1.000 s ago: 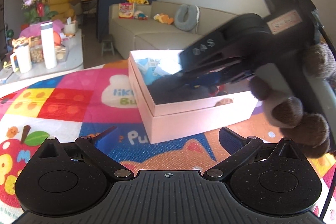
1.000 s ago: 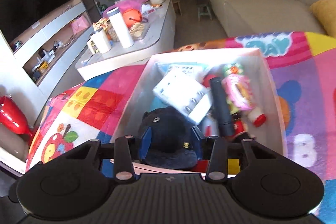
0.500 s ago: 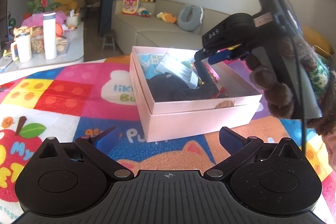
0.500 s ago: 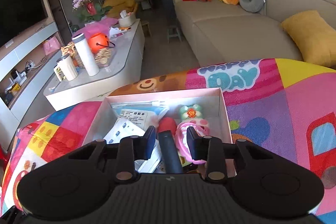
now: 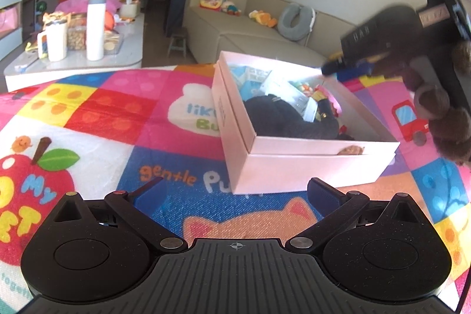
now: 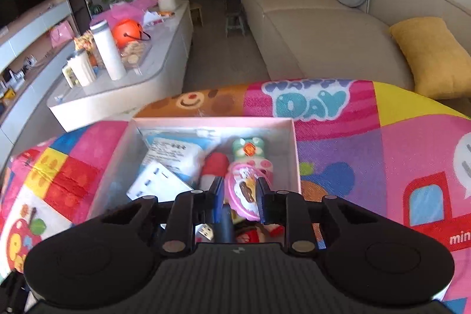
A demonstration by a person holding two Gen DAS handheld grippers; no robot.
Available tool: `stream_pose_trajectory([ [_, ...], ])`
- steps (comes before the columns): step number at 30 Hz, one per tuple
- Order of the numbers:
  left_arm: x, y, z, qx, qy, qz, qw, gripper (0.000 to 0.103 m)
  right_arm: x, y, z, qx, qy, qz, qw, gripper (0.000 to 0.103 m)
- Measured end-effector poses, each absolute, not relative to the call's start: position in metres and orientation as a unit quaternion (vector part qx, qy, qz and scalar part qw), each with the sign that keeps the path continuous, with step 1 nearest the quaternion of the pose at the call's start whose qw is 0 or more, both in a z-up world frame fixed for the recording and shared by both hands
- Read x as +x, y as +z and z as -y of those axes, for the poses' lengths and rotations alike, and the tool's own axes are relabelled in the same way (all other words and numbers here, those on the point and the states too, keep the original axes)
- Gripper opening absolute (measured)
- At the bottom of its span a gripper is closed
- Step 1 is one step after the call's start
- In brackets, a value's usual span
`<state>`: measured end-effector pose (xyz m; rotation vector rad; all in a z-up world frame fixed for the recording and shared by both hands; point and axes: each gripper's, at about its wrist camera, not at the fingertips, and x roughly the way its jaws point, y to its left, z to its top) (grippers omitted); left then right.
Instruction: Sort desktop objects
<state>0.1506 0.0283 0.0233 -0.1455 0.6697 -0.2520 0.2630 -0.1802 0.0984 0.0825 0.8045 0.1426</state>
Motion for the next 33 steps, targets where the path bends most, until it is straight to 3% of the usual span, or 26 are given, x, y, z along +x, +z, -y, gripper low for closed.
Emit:
stream_pose_trajectory([
  [4, 0.147, 0.025, -0.025, -0.062, -0.101, -0.337, 0.934, 0.103, 0.275, 0.090, 0.151, 0.057, 0.110, -0.394, 0.911, 0.032],
  [9, 0.140, 0.028, -0.017, -0.024, -0.058, -0.337, 0.939, 0.103, 0.281, 0.062, 0.125, 0.006, 0.078, -0.415, 0.906, 0.034],
  [13, 0.127, 0.033, -0.007, -0.008, -0.051, -0.330, 0.943, 0.103, 0.254, 0.075, 0.155, 0.034, 0.076, -0.392, 0.916, 0.037],
  [17, 0.112, 0.038, 0.009, 0.003, -0.057, -0.320, 0.946, 0.103, 0.186, 0.100, 0.198, 0.062, 0.091, -0.345, 0.932, 0.069],
  [21, 0.094, 0.038, 0.027, 0.029, -0.041, -0.307, 0.950, 0.103, 0.116, 0.097, 0.225, 0.064, 0.103, -0.329, 0.936, 0.087],
  [23, 0.085, 0.035, 0.033, 0.037, -0.037, -0.303, 0.951, 0.103, 0.087, 0.084, 0.232, 0.060, 0.105, -0.331, 0.936, 0.102],
  [33, 0.067, 0.012, 0.052, 0.017, -0.031, -0.323, 0.946, 0.103, 0.041, 0.010, 0.229, -0.024, 0.066, -0.366, 0.928, 0.103],
])
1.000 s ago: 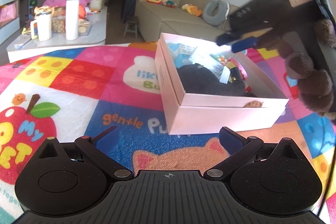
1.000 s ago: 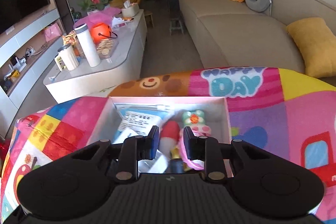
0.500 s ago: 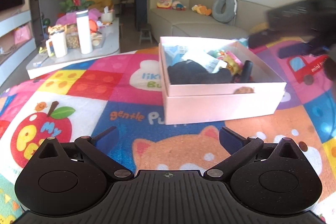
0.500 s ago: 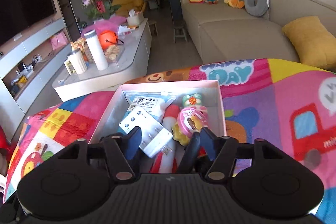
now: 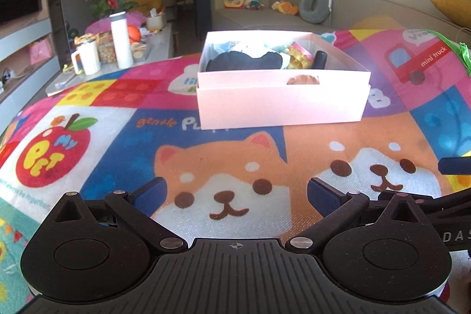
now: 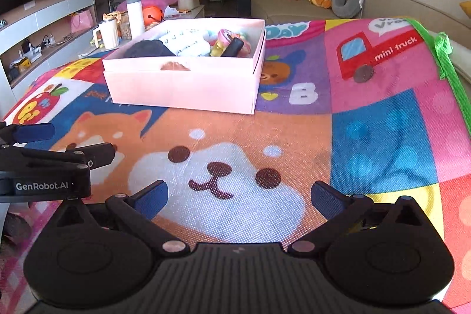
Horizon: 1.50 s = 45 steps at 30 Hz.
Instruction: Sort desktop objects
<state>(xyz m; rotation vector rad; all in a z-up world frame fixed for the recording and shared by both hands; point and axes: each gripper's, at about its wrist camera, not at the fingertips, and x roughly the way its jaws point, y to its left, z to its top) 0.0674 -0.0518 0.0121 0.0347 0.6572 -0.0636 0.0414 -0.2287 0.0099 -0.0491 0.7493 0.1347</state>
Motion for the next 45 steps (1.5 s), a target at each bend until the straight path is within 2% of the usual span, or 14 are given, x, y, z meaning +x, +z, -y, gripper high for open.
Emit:
stream_pose_trajectory([
  [11, 0.083, -0.002, 0.048, 0.000, -0.001, -0.344, 0.939, 0.103, 0.071, -0.005, 0.233, -0.027, 0.066, -0.351, 0.934, 0.103],
  [45, 0.083, -0.002, 0.049, 0.001, -0.001, -0.344, 0.939, 0.103, 0.070, -0.005, 0.232, -0.026, 0.062, -0.343, 0.937, 0.103],
])
